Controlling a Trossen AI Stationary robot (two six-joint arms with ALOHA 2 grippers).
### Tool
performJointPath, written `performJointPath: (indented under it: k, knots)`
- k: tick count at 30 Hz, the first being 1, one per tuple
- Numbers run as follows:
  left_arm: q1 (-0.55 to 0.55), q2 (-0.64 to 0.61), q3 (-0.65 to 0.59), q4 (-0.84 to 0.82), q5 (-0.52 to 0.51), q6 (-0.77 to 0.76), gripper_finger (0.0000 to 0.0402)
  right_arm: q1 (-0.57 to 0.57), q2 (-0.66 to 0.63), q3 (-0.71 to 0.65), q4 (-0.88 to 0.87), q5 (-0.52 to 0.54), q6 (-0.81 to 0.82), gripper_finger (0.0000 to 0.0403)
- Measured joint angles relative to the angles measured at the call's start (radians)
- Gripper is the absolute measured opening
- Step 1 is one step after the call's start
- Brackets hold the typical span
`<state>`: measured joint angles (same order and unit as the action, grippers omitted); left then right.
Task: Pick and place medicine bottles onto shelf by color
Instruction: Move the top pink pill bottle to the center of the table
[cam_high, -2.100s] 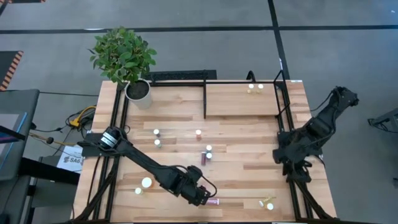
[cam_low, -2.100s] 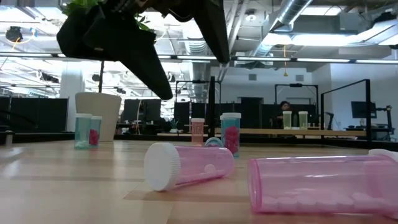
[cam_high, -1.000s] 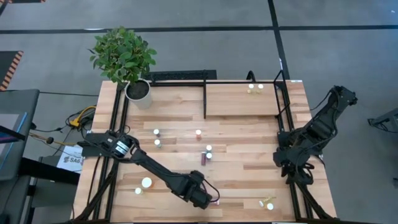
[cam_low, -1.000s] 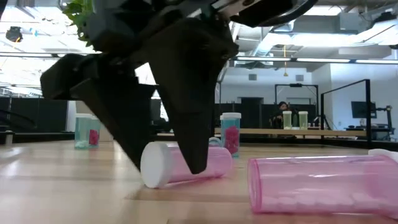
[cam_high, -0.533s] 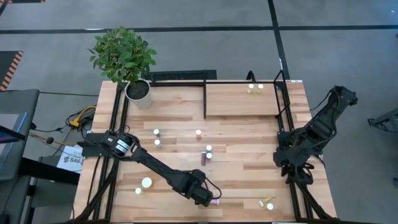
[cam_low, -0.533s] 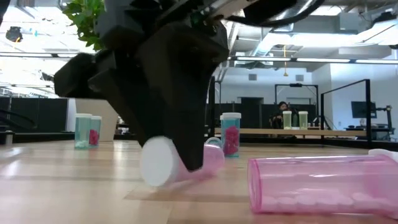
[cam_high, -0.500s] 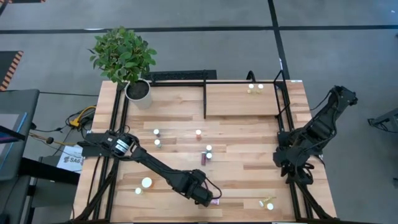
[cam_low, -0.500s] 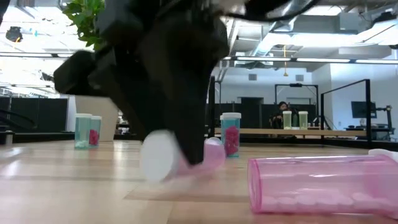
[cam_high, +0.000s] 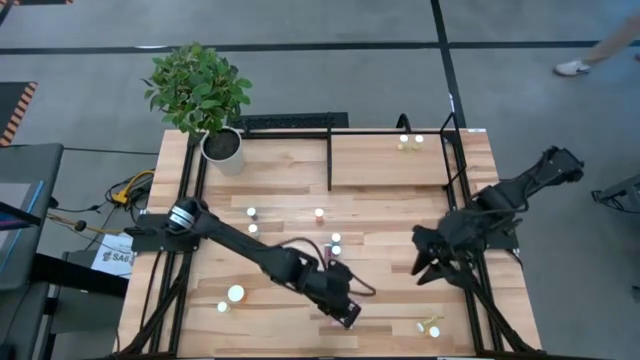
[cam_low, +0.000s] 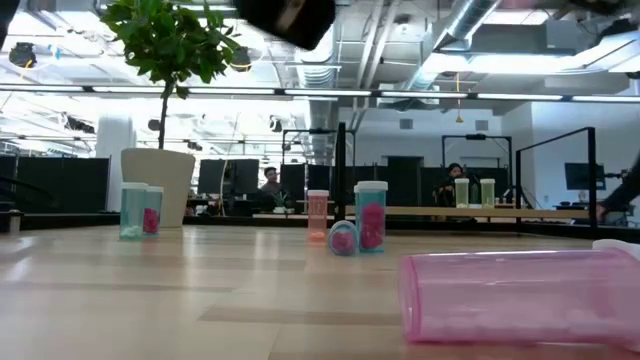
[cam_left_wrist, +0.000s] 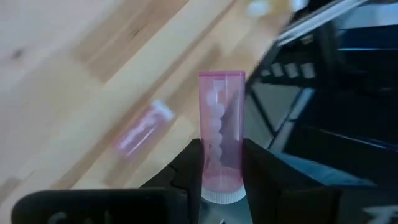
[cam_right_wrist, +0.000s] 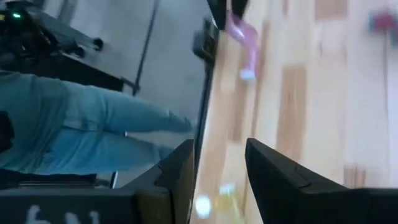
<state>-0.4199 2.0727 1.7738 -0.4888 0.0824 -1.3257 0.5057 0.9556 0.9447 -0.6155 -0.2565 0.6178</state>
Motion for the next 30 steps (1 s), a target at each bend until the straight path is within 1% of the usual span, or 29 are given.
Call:
performJointPath:
  k: [5, 8, 12, 16, 18, 20, 22, 25, 30]
  knots:
    - [0.028, -0.042, 0.000, 0.082, 0.026, 0.044, 0.0072, -0.019, 0.046, 0.000, 0.198, -0.003, -0.178, 0.0166]
    - [0.040, -0.070, 0.000, 0.134, 0.054, 0.068, 0.0073, -0.019, 0.065, 0.002, 0.271, 0.009, -0.267, 0.0164]
    - [0.055, -0.105, 0.000, 0.170, 0.070, 0.077, 0.0073, -0.014, 0.068, 0.076, 0.203, 0.085, -0.375, 0.0160]
    - [0.065, -0.148, 0.000, 0.174, 0.065, 0.090, 0.0073, 0.015, 0.067, 0.218, 0.066, 0.262, -0.472, 0.0155]
    - [0.068, -0.162, 0.000, 0.202, 0.050, 0.111, 0.0073, 0.044, 0.068, 0.271, 0.044, 0.344, -0.527, 0.0154]
    - [0.069, -0.166, 0.000, 0.273, 0.037, 0.145, 0.0073, 0.075, 0.080, 0.305, 0.046, 0.400, -0.583, 0.0154]
    - [0.068, -0.169, 0.000, 0.365, 0.036, 0.181, 0.0073, 0.110, 0.099, 0.318, 0.053, 0.420, -0.622, 0.0154]
    - [0.068, -0.172, 0.000, 0.483, 0.034, 0.220, 0.0073, 0.141, 0.129, 0.326, 0.106, 0.419, -0.629, 0.0155]
    - [0.068, -0.172, 0.000, 0.551, 0.013, 0.260, 0.0073, 0.163, 0.166, 0.326, 0.156, 0.418, -0.629, 0.0151]
